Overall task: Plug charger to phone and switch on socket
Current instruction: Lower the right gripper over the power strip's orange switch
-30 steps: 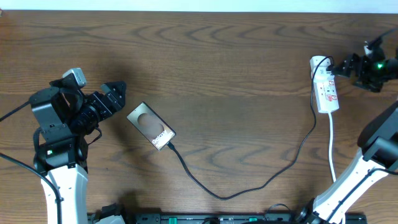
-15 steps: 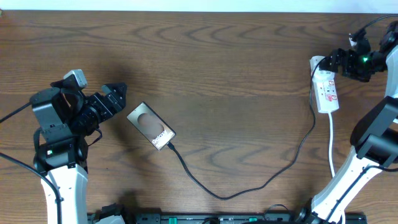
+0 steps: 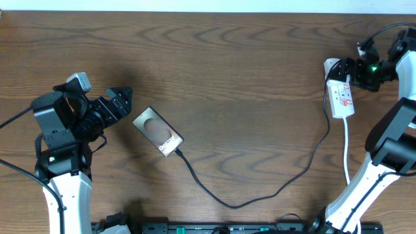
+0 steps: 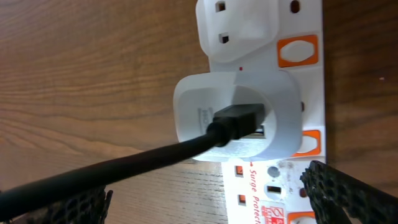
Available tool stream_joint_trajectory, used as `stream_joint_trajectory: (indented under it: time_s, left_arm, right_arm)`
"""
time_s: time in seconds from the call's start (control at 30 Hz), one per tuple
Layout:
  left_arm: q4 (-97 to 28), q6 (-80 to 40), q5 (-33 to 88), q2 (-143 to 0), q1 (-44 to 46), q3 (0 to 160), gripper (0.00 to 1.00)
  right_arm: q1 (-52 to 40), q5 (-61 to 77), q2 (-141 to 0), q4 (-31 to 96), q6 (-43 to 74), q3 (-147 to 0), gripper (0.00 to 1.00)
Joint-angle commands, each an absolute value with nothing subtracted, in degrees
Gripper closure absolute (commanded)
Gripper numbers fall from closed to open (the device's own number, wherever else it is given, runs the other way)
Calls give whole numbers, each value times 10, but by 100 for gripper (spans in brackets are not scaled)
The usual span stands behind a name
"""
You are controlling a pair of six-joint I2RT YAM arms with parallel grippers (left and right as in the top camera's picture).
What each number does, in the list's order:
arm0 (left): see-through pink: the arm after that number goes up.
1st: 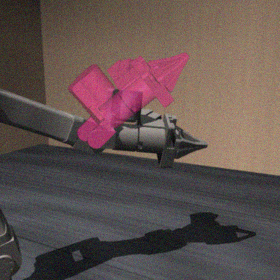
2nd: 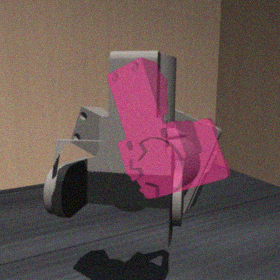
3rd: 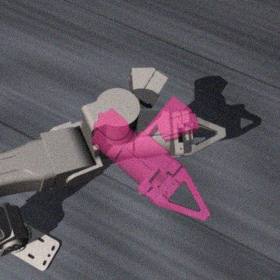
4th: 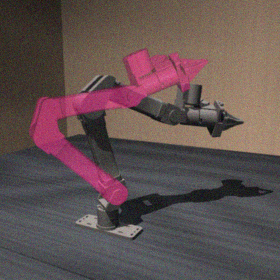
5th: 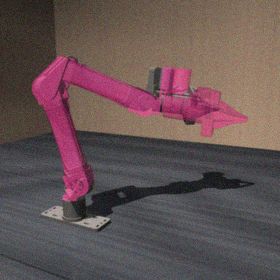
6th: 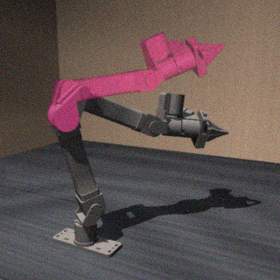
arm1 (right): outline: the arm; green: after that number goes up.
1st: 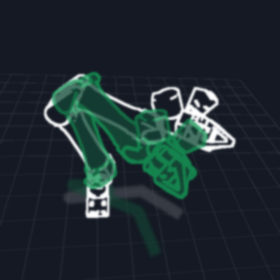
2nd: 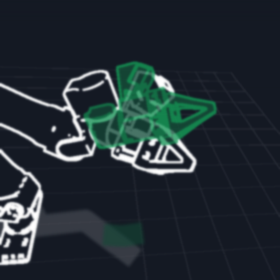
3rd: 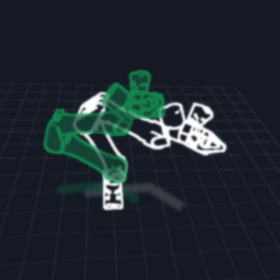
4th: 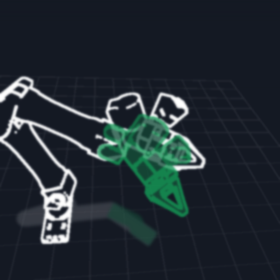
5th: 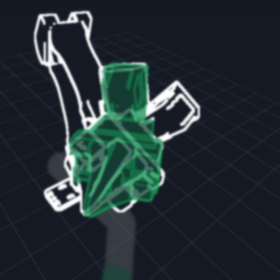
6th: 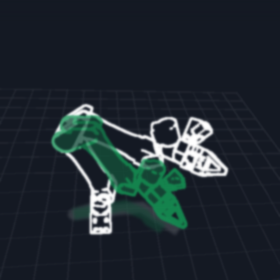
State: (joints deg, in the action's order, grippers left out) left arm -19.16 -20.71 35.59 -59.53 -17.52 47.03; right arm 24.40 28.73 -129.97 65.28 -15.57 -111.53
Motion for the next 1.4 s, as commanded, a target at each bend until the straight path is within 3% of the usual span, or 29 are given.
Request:
stream_joint_trajectory:
  time_s: [0.0,1.37]
  left_arm:
    - [-192,-197,349,-599,-177,480,7]
    - [-194,-197,349,-599,-177,480,7]
  right_arm:
    - [238,302,-1304,649,-163,-1109,1]
    - [220,302,-1304,604,-163,-1063,1]
